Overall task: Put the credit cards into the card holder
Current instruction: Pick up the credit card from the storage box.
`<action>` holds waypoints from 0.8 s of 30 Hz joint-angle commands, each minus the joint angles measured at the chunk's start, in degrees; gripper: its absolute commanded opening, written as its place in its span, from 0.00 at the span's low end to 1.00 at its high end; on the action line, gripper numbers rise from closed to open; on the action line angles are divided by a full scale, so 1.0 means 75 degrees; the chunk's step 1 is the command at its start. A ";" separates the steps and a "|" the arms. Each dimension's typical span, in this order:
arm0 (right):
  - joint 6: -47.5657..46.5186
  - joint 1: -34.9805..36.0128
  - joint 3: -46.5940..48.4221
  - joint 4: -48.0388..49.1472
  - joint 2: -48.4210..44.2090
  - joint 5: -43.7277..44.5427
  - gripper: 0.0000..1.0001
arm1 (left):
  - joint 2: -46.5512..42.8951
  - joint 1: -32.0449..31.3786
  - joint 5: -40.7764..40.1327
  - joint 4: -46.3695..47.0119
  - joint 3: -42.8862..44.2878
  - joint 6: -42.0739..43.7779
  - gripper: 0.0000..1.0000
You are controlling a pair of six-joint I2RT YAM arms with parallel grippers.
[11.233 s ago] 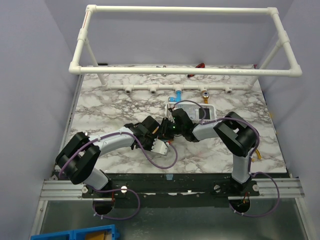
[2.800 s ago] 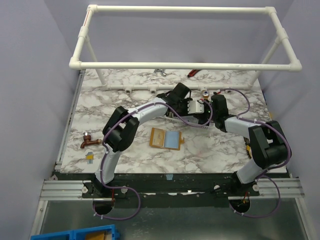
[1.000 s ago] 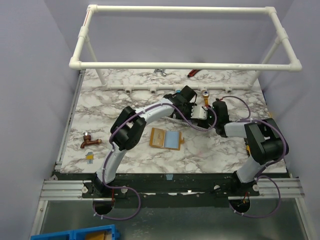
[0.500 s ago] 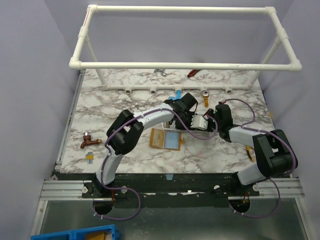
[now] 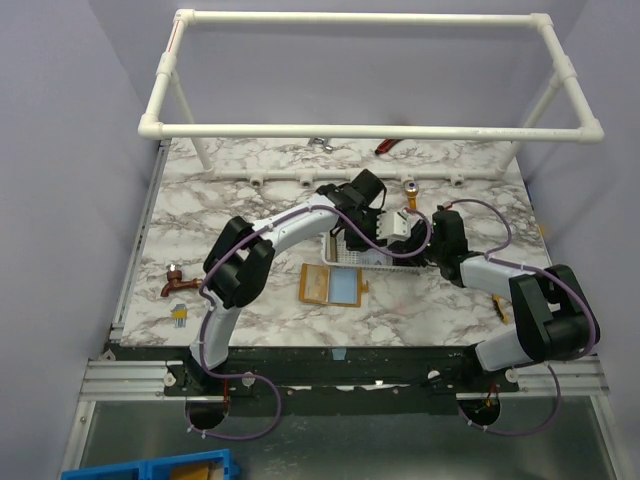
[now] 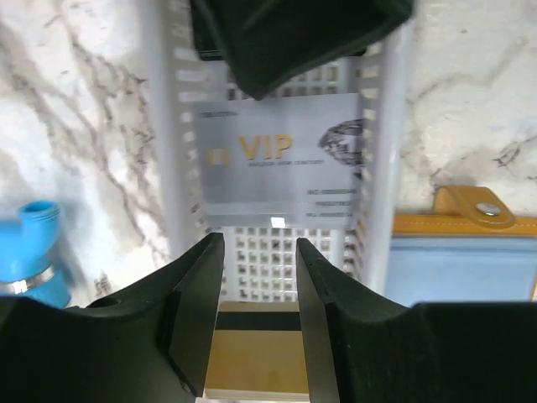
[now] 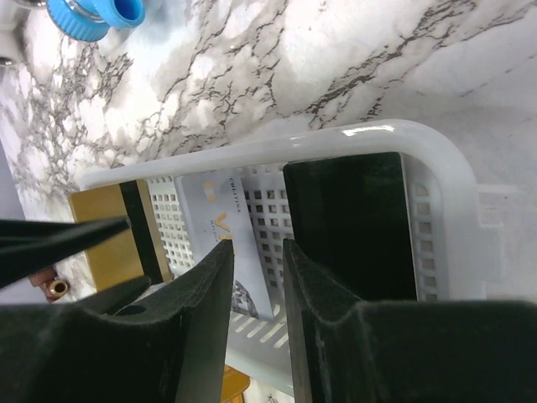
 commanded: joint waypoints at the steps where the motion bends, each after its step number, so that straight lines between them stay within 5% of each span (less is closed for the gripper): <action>1: -0.0140 0.0076 0.0288 0.0082 0.0154 -0.0257 0.33 | -0.0029 0.0127 0.0043 -0.0090 0.0451 -0.0256 0.43; 24: -0.0143 0.0380 0.0752 0.0481 0.1303 -0.0549 0.30 | 0.0823 -0.0060 -0.0743 0.0208 0.0673 -0.0423 0.42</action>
